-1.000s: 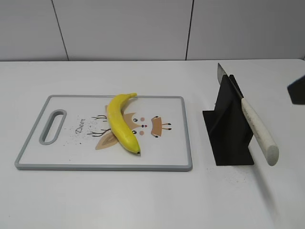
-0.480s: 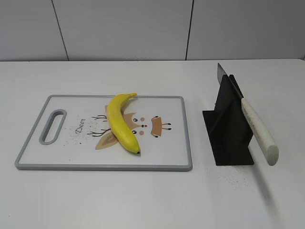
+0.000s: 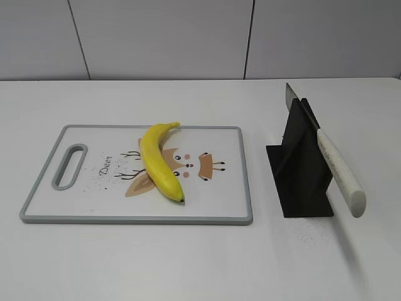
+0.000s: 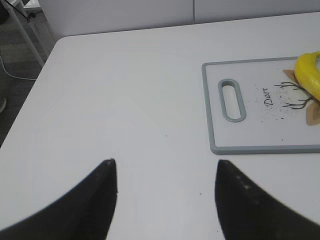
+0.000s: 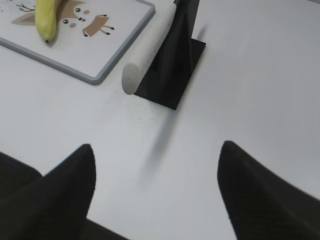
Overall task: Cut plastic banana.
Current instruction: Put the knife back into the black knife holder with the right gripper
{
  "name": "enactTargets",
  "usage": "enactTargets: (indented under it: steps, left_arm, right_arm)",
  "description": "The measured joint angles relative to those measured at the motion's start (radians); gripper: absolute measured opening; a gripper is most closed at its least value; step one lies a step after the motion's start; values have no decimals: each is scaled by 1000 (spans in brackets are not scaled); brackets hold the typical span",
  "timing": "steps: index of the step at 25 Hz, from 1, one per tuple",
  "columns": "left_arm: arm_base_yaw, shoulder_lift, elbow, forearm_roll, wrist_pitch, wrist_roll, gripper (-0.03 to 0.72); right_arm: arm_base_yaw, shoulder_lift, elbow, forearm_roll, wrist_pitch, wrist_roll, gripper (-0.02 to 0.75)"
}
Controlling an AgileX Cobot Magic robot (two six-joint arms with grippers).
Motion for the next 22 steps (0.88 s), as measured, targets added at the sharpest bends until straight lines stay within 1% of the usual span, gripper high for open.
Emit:
enactTargets:
  steps: [3, 9, 22]
  left_arm:
    - [0, 0, 0, 0, 0, 0, 589]
    - [0, 0, 0, 0, 0, 0, 589]
    - [0, 0, 0, 0, 0, 0, 583]
  right_arm:
    - [0, -68, 19, 0, 28, 0, 593]
    - [0, -197, 20, 0, 32, 0, 593]
    - [-5, -206, 20, 4, 37, -3, 593]
